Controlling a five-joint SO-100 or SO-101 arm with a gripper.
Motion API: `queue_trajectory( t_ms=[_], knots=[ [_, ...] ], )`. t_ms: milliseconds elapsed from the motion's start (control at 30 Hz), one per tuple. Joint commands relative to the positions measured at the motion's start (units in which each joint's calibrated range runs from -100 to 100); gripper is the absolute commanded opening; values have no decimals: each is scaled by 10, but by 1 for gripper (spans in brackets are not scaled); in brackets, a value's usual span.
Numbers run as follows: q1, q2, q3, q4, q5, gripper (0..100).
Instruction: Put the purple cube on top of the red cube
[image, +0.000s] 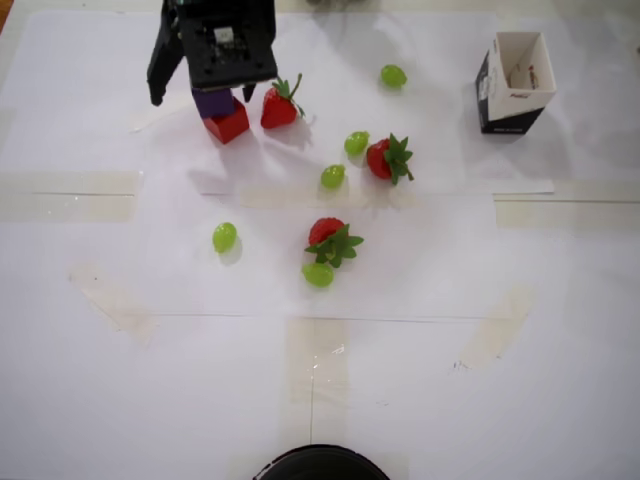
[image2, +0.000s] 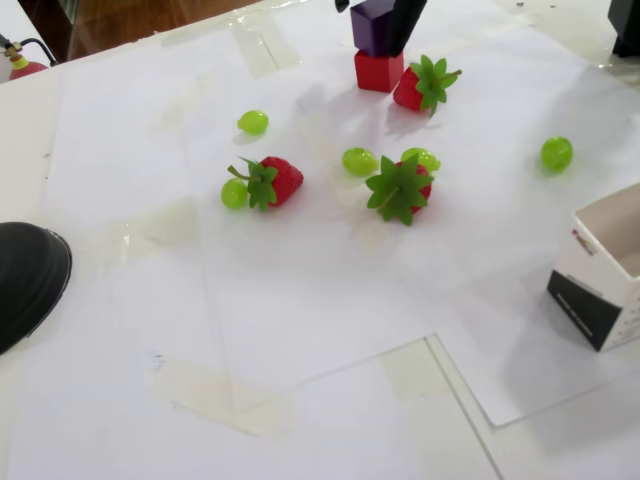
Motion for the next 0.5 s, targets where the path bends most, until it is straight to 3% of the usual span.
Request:
queue_trajectory(
  t_ms=[0, 367, 467],
  knots=[
    [-5, -28, 1, 9, -6, 41],
    [-14, -91, -7, 69, -21, 42],
    [-27, -152, -13, 98, -36, 37]
  ],
)
